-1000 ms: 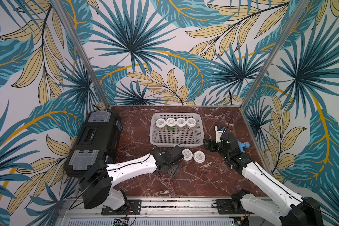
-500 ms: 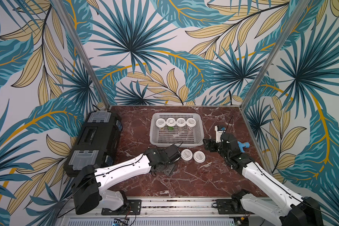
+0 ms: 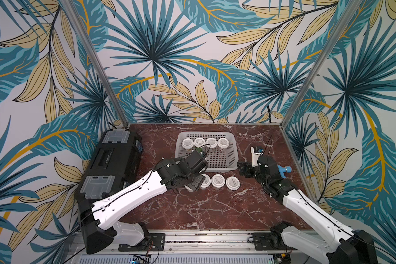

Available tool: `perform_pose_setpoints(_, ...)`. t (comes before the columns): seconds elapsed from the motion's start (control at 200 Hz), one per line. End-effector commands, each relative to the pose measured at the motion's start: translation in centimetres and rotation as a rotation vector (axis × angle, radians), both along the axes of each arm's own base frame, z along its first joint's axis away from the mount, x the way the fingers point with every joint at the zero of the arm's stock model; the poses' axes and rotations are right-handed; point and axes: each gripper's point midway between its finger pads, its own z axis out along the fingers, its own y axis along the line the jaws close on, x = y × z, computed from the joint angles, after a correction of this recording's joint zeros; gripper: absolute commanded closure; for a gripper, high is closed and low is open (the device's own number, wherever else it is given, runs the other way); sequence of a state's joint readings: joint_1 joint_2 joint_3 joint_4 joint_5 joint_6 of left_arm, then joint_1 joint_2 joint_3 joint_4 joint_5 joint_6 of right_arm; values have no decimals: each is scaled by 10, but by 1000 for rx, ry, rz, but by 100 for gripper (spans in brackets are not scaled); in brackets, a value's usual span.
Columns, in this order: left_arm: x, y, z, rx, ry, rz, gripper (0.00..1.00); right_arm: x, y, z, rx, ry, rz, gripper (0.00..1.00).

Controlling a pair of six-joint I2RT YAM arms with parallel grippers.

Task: Put the yogurt in the basket
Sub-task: Pick up the yogurt from the center of the board, then place the yogurt in the basket.

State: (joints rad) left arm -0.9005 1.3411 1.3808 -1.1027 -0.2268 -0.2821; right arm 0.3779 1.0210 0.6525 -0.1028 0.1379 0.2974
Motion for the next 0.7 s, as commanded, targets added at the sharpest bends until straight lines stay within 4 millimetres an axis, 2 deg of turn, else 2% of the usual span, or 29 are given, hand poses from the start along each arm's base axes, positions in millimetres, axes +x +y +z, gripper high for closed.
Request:
perform_pose_setpoints(0.0,19,7,29,6,-68,-8,30,0,2,0,11,4,1,11)
perform_pose_setpoints(0.12,39,8,45,-10,-94,-2,31,1,2,0,10,6,3,11)
perform_pose_setpoints(0.29,69,7,52,-15,-107,8,31,1,2,-1,10,7,3,11)
perform_pose_setpoints(0.696,121,4,43,-18,-83,26,31,1,3,-1,9,11,3,11)
